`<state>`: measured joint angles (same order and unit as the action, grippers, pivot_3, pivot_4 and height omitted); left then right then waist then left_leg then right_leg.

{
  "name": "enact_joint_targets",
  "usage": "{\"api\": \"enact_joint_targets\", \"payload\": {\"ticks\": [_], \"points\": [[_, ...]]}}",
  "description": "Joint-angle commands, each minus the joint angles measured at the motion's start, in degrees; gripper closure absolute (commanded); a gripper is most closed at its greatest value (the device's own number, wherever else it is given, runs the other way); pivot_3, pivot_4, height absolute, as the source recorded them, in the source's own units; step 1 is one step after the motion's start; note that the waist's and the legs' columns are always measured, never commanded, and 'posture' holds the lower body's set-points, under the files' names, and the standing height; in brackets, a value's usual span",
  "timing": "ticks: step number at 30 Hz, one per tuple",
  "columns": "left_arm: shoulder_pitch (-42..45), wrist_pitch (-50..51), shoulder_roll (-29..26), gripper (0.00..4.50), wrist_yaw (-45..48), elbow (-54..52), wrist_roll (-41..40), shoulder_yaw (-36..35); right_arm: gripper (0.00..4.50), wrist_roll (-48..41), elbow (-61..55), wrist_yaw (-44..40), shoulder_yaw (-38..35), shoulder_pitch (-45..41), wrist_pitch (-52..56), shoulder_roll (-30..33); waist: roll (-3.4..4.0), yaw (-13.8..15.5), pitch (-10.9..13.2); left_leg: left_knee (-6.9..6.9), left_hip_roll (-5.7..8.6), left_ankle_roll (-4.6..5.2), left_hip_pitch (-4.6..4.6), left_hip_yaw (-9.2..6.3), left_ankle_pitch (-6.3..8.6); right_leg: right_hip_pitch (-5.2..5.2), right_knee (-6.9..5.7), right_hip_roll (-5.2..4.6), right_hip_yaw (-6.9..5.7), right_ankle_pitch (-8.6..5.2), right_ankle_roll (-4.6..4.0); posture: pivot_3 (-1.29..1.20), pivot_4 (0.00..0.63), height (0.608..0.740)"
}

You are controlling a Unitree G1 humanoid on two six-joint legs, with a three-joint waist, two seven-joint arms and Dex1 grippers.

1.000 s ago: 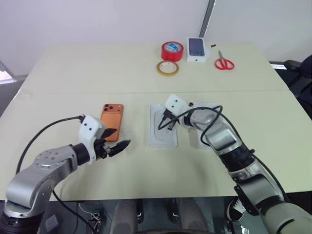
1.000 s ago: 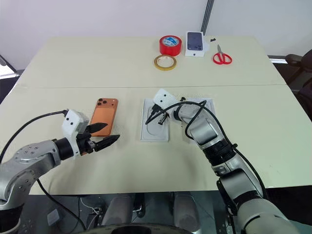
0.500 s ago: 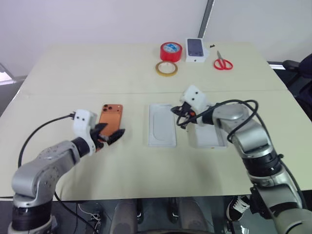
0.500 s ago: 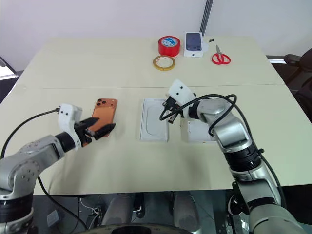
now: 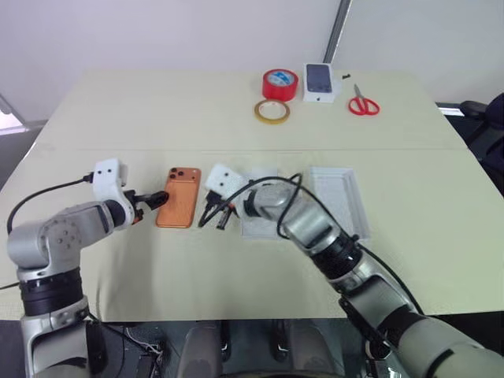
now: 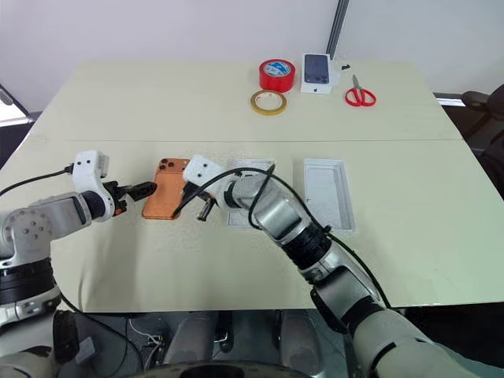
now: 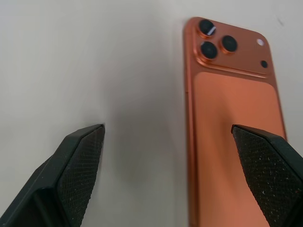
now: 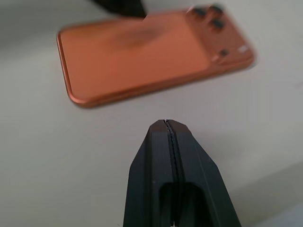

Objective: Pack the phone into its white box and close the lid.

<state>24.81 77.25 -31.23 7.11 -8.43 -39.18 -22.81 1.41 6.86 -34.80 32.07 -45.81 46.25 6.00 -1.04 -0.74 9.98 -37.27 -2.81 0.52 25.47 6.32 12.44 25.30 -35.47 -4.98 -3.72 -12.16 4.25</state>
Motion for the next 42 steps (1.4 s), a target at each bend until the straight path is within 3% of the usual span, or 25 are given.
{"api": "enact_joint_targets", "payload": {"ticks": [1, 10, 17, 23, 29, 42], "points": [[0.1, 5.5, 1.6, 0.02, 2.5, -1.0, -2.4, 1.6, 4.50, 2.0, 1.7, 0.4, 1.3, -2.0, -2.4, -1.2, 0.00, -0.1, 0.0, 0.00, 0.01, 0.00, 0.00, 0.00, 0.00, 0.00, -0.01, -0.02, 0.00, 0.00, 0.00, 0.00, 0.150, 0.740], [-1.5, 14.7, 10.9, 0.02, 3.4, -9.7, -4.2, 0.3, 4.50, 3.6, 2.5, -0.9, 1.6, -1.2, -4.3, -1.0, 0.02, 0.1, 0.0, 0.02, 0.05, -0.10, -0.05, -0.01, 0.05, -0.05, -0.02, -0.10, -0.01, 0.00, -0.01, 0.00, 0.150, 0.740], [-1.4, 15.2, 16.4, 0.02, 1.6, -11.0, -5.8, -1.7, 4.50, 4.4, 2.0, -1.9, 1.9, -0.4, -5.2, -0.7, 0.02, 0.1, -0.1, 0.01, 0.08, -0.06, -0.08, -0.07, 0.03, -0.10, -0.01, -0.12, -0.04, -0.01, -0.02, 0.00, 0.150, 0.740], [1.8, 15.2, 20.8, 0.02, -1.3, -8.2, -7.5, -8.4, 4.50, 5.2, 1.9, -2.3, 2.0, 0.3, -5.6, -1.0, 0.02, 0.2, -0.2, -0.01, 0.10, -0.06, -0.09, -0.14, 0.04, -0.17, 0.01, -0.13, -0.08, -0.01, -0.03, 0.00, 0.150, 0.740], [3.5, 15.2, 22.3, 0.02, -4.5, -6.3, -10.3, -11.7, 4.50, 5.4, 2.0, -2.5, 2.0, 0.5, -5.9, -1.1, 0.01, 0.0, -0.2, -0.01, 0.10, -0.01, -0.09, -0.16, 0.01, -0.18, 0.02, -0.13, -0.09, -0.01, -0.02, 0.00, 0.150, 0.740], [6.1, 15.2, 19.1, 0.02, -7.8, -2.1, -8.8, -17.7, 4.50, 5.9, 1.2, -3.0, 1.9, 0.9, -5.9, -0.8, 0.01, -0.4, -0.2, 0.02, 0.04, -0.01, -0.08, -0.15, 0.00, -0.11, 0.01, -0.05, -0.09, -0.01, -0.02, 0.00, 0.150, 0.740]]}}
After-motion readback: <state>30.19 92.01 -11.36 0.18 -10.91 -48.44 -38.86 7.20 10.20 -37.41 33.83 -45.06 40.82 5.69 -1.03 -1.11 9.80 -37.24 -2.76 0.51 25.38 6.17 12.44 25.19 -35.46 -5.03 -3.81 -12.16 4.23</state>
